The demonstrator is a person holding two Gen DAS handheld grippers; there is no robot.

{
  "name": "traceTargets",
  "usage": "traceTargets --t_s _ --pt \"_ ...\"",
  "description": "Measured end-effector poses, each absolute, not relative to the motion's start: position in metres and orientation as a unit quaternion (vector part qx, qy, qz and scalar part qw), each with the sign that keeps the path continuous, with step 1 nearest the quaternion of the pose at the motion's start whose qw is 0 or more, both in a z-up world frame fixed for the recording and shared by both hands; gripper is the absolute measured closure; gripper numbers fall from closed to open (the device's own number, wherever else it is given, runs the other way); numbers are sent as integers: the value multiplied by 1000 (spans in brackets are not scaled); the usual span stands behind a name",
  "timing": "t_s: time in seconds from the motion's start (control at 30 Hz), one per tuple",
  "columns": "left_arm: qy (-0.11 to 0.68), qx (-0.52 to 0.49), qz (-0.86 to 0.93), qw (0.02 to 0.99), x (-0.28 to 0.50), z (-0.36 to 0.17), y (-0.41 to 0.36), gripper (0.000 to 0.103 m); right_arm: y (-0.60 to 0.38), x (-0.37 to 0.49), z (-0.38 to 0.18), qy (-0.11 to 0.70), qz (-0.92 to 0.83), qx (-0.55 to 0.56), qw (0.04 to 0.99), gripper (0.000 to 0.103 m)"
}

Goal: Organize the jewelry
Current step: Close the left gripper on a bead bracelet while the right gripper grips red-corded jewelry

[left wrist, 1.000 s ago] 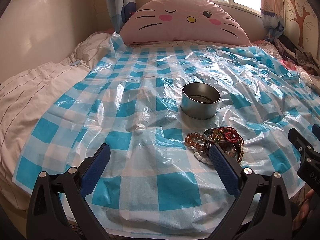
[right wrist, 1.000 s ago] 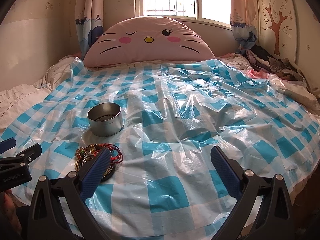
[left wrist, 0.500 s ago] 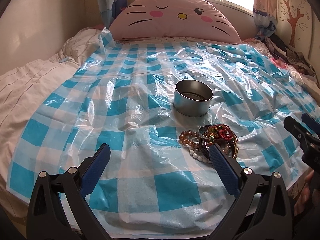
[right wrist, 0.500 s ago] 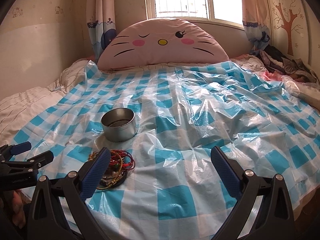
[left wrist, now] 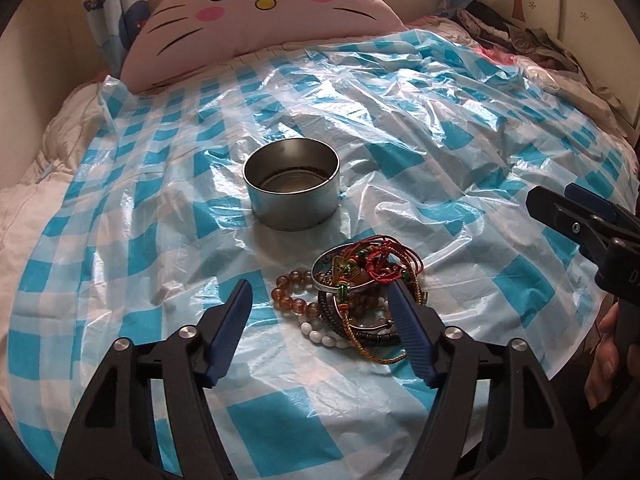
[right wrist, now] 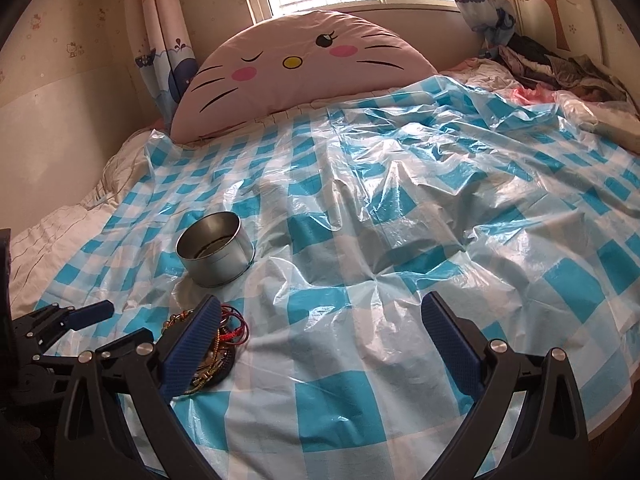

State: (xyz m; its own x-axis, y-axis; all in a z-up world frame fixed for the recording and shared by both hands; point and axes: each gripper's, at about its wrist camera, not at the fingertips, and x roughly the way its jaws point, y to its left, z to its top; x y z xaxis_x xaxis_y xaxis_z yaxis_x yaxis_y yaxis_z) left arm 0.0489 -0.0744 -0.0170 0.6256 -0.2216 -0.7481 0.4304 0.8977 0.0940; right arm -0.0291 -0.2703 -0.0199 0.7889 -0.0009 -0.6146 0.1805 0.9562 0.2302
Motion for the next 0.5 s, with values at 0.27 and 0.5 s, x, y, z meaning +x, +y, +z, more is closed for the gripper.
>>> traceTargets --t_s 0.27,0.5 --pt "473 135 -180 852 70 -47 -80 88 -275 -27 -23 325 -39 154 932 7" --pt "452 74 -203 865 65 -37 -63 98 -279 -25 -27 333 -31 171 927 7"
